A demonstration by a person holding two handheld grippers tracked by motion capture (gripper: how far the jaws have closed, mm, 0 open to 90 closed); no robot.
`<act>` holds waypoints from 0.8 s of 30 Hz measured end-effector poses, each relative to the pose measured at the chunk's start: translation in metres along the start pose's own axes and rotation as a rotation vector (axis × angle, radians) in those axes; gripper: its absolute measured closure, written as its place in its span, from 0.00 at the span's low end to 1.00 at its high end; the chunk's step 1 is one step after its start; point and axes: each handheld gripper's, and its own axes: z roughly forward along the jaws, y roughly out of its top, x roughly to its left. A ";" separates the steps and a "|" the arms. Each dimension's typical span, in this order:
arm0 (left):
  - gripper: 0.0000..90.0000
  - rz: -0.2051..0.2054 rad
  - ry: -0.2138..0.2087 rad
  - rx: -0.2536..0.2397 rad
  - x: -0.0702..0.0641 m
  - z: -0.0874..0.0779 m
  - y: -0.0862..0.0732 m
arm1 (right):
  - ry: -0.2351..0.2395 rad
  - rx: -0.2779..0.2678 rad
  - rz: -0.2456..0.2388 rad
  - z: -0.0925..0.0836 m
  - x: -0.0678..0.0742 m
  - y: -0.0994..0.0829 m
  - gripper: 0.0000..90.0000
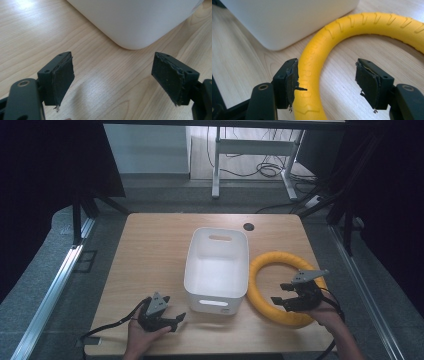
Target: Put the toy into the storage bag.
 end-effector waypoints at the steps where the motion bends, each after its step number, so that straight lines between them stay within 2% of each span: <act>1: 0.20 0.003 0.003 0.005 0.000 0.001 0.000 | 0.002 0.010 -0.003 0.000 0.000 0.001 0.39; 2: 0.20 0.005 0.006 0.009 0.000 0.002 -0.001 | 0.014 0.045 -0.007 0.002 -0.002 0.001 0.39; 7: 0.21 0.003 0.004 0.012 -0.001 0.003 -0.001 | 0.027 0.129 -0.025 0.012 -0.003 0.002 0.38; 8: 0.21 0.003 0.004 0.012 -0.001 0.003 -0.001 | 0.027 0.129 -0.025 0.012 -0.003 0.002 0.38; 12: 0.21 -0.002 0.007 0.006 -0.001 0.002 -0.001 | 0.051 0.212 -0.052 0.020 0.004 0.004 0.37; 14: 0.21 -0.001 0.010 0.008 -0.001 0.003 -0.001 | 0.049 0.230 -0.061 0.022 0.006 0.004 0.37; 17: 0.21 0.008 0.012 0.021 -0.001 0.005 -0.002 | 0.049 0.296 -0.076 0.032 0.009 0.003 0.37; 23: 0.21 0.007 0.011 0.026 -0.001 0.006 -0.002 | 0.075 0.376 -0.102 0.049 0.011 0.004 0.37; 24: 0.21 0.007 0.011 0.026 -0.001 0.006 -0.002 | 0.075 0.376 -0.102 0.049 0.011 0.004 0.37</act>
